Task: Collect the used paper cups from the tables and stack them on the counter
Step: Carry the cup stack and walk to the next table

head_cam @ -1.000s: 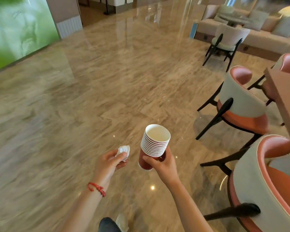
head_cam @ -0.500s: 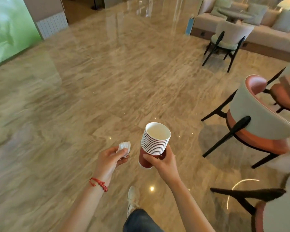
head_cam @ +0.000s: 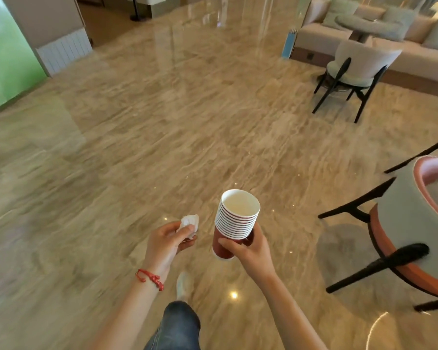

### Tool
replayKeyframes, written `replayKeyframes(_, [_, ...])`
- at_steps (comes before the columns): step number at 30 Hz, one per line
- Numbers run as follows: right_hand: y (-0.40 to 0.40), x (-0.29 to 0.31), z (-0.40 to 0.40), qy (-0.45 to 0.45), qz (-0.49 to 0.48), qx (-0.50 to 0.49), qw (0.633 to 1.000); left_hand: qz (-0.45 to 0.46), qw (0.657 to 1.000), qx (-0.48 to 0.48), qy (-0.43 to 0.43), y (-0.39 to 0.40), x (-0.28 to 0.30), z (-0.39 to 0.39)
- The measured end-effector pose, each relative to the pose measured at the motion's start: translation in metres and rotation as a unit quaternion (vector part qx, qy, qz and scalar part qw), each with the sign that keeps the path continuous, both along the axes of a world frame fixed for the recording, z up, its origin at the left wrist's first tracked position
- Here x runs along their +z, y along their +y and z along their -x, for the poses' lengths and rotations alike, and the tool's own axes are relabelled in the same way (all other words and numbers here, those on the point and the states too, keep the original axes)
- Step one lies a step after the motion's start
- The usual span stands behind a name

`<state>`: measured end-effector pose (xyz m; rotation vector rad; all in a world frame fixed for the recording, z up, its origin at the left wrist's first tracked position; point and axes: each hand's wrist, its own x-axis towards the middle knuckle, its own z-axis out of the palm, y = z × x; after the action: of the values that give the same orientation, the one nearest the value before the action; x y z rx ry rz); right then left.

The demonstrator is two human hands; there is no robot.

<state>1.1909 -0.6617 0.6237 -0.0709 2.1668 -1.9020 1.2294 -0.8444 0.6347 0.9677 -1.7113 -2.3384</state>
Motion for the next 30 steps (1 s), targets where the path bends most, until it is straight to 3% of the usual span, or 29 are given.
replayKeyframes(14, [-0.122, 0.01, 0.323, -0.003, 0.018, -0.074, 0.997, 0.016, 0.998, -0.061, 0.018, -0.13, 0.007, 0.341])
replayKeyframes(30, [-0.176, -0.016, 0.667, -0.006, 0.021, -0.078, 0.997, 0.019, 0.996, -0.085, 0.025, -0.186, -0.001, 0.691])
